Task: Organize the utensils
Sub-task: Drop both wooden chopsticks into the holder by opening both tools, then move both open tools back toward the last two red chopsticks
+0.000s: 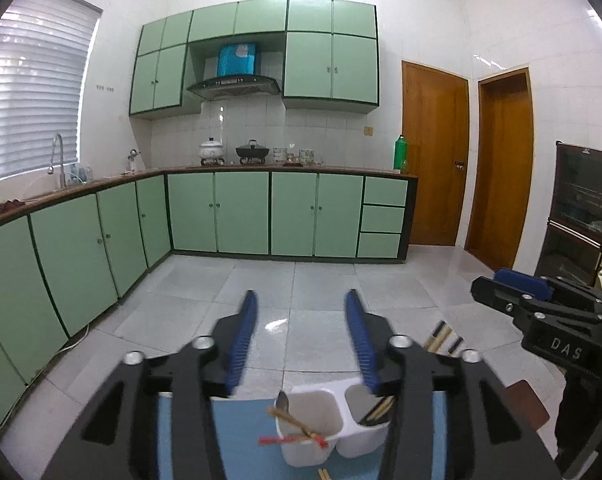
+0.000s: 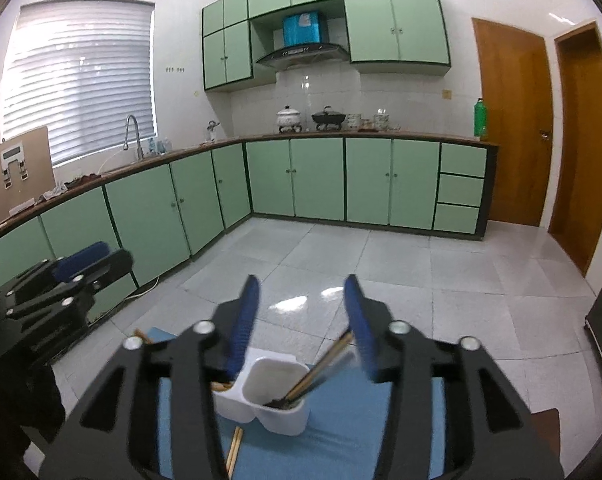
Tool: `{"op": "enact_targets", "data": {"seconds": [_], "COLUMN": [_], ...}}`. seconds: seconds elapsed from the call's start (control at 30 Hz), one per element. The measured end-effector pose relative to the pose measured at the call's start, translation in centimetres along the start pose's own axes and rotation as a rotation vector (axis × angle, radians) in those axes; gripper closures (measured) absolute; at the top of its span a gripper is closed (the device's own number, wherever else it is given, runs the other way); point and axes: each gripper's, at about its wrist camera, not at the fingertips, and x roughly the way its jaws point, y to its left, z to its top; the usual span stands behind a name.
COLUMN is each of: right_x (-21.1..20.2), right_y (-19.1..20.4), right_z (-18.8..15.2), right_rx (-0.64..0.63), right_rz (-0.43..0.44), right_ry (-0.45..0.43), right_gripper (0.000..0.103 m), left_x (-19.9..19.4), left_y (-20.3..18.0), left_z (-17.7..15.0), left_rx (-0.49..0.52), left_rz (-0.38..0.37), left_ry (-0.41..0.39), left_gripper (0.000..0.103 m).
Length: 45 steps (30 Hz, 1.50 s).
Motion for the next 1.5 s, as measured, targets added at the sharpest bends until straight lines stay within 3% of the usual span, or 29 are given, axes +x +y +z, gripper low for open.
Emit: {"op": "enact_targets", "data": {"seconds": [0.17,0.27,0.57,0.77,1.1,1.43,1.5], "right_x": [-3.5,-4.9,-7.3,-7.4,-7.0,-6.6,-6.5], "right_y": [-0.2,0.0,1.3,2.4,4.0,5.2,5.7], "right_z": [-3.1,-6.1,-15.8,-20.5,-24.2,-27.2,-27.9], "right_rx": [-0.025,-0.059,-0.038,0.018,0.058,0.058,0.054], "right_rz": [-0.039,-0.038,-0.040,-0.027,-0.028,0.005,0.019], "right_ry": [-0.025,0.001,0.130,0.214,0.294,0.372,0.393], "right_gripper": [0.014,0.010,0.008,0.008,0.008,0.008,0.012], "left_x": [-3.6,-5.2,-7.0,-7.7,-8.5,-8.1,-8.1], "left_y": [-0.2,-0.3,0.8,1.5,2.1,2.7,2.8], "left_z": [-2.6,-5.4,-15.4,-20.6,-25.0,-26.6,-26.8], "left_rx": [0.017,0.027,-0.005,-0.024,-0.037,-0.038,-0.047], "left_rz": [0.007,0.004,0.060,0.089,0.114,0.147,0.146], "left_ry": [-0.012,0.017,0.197,0.312,0.388,0.435,0.442], "left_gripper": [0.032,0.027,0.024,0.024,0.024,0.024,0.024]}}
